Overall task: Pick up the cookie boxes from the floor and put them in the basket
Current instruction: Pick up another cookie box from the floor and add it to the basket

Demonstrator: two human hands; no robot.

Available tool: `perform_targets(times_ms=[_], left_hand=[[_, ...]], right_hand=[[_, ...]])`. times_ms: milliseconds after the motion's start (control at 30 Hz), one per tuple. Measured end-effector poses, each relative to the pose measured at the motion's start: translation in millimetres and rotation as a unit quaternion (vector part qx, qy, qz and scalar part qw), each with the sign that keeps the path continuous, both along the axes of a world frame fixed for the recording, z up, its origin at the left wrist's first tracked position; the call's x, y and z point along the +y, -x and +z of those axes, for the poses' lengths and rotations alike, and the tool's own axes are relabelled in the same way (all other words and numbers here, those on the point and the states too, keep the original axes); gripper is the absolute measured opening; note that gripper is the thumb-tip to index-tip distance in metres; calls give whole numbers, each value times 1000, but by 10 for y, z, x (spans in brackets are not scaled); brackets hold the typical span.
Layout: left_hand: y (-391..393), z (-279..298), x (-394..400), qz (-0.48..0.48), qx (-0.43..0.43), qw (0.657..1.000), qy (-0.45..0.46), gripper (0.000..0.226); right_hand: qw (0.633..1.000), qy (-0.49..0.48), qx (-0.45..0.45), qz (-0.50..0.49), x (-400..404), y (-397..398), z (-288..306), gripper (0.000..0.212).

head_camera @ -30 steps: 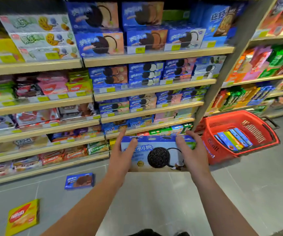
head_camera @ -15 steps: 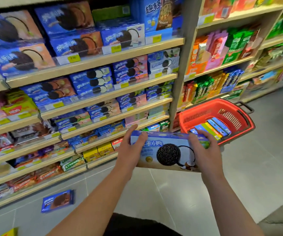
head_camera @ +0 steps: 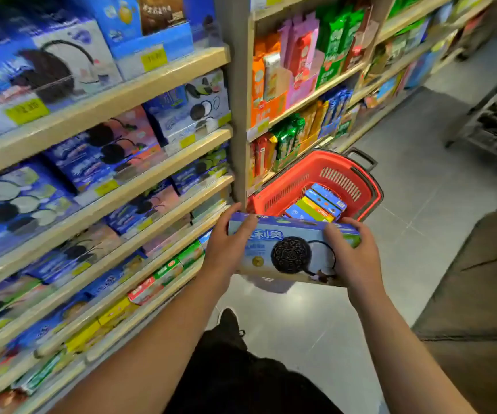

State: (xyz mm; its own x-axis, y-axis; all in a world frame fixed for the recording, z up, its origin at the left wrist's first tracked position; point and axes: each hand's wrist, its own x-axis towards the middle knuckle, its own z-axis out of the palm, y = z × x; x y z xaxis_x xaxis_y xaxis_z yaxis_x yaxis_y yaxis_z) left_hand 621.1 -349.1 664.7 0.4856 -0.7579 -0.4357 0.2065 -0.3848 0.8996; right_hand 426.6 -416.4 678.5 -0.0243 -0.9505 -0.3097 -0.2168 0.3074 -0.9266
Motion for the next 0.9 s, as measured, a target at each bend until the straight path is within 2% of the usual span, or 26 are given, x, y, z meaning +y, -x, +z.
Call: perform_targets(times_ms=[67, 167, 267, 400, 600, 667, 800, 900], left_hand=[[-164, -49, -350, -36, -12, 999, -6, 44], [-372, -132, -865, -106, -31, 994, -15, 59], [-466, -265, -1333, -173, -54, 983, -34, 64], [-553, -401, -1828, -255, -59, 964, -50, 66], [-669, -685, -2592, -409, -164, 888, -132, 89], [-686, -818, -2809, -424, -165, 878, -149, 95], [-650, -1000, -3255, -403, -187, 880, -167, 96], [-550, -1214, -3626, -402, -209, 877, -158, 79]], right_hand=[[1000, -19, 5, -23, -199, -84, -36, 57], [998, -21, 12, -61, -435, -174, -129, 46], [993, -41, 8, -110, -667, -219, -265, 39], [983, -78, -42, -160, -997, -265, -407, 38], [970, -108, -92, -196, -1606, -222, -792, 52], [969, -119, -94, -197, -1826, -217, -959, 56], [969, -136, -92, -182, -2261, -190, -1269, 61], [965, -161, -91, -184, -2613, -141, -1539, 70]])
